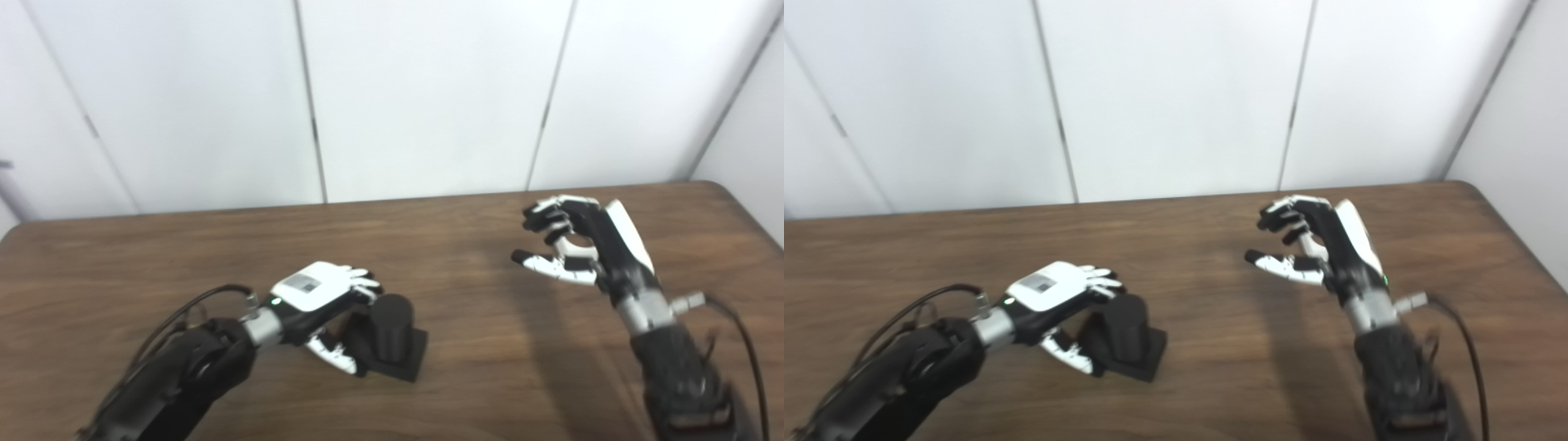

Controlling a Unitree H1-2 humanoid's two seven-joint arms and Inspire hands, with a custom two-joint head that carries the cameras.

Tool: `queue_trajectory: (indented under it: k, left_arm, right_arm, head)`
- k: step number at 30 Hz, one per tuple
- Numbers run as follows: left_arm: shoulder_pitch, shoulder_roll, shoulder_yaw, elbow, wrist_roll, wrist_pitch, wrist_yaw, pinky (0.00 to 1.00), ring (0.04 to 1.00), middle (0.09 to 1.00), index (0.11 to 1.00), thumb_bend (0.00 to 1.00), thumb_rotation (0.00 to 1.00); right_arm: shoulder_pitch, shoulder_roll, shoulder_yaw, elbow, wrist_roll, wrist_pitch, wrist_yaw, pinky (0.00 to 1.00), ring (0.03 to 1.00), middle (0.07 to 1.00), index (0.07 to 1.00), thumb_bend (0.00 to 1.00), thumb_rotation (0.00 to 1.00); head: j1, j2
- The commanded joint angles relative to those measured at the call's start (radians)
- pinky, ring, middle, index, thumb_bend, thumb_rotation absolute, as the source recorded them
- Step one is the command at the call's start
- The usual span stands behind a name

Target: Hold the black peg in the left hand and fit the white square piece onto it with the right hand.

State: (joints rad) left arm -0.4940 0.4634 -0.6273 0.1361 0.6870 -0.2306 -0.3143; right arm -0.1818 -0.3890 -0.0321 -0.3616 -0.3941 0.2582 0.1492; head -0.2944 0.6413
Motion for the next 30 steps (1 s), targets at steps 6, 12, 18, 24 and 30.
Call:
queue_trajectory:
  k: [6,12,18,24,30]
  left_arm:
    - [0.068,0.055,-0.055,0.052,0.094,-0.039,-0.063,0.94,0.941,0.879,0.491,0.52,0.06]
    - [0.084,0.060,-0.045,0.061,0.074,-0.056,-0.038,0.93,0.931,0.875,0.490,0.52,0.06]
    - [0.093,0.068,-0.033,0.049,0.068,-0.065,-0.033,0.91,0.926,0.874,0.490,0.52,0.06]
    - [0.095,0.064,-0.034,0.061,0.074,-0.075,-0.024,0.91,0.923,0.873,0.490,0.52,0.06]
    - [0.094,0.061,-0.037,0.057,0.078,-0.062,-0.039,0.92,0.929,0.874,0.490,0.52,0.06]
  right_arm:
    - [-0.190,-0.197,0.018,-0.030,-0.121,0.133,0.136,0.58,0.724,0.778,0.730,0.64,0.01]
    - [-0.258,-0.297,0.052,0.090,-0.119,0.071,0.191,0.61,0.764,0.799,0.749,0.68,0.01]
    - [-0.327,-0.419,0.134,0.165,-0.105,0.054,0.364,0.81,0.951,0.946,0.869,0.82,0.20]
    - [-0.389,-0.455,0.202,0.246,-0.133,0.053,0.430,0.82,0.964,0.955,0.893,0.91,0.21]
    - [-0.459,-0.444,0.263,0.335,-0.191,0.097,0.472,0.85,0.967,0.955,0.907,0.93,0.25]
  head:
    - [-0.079,-0.032]
    - [-0.120,-0.058]
    - [-0.129,-0.060]
    - [-0.126,-0.068]
    - [-0.127,-0.066]
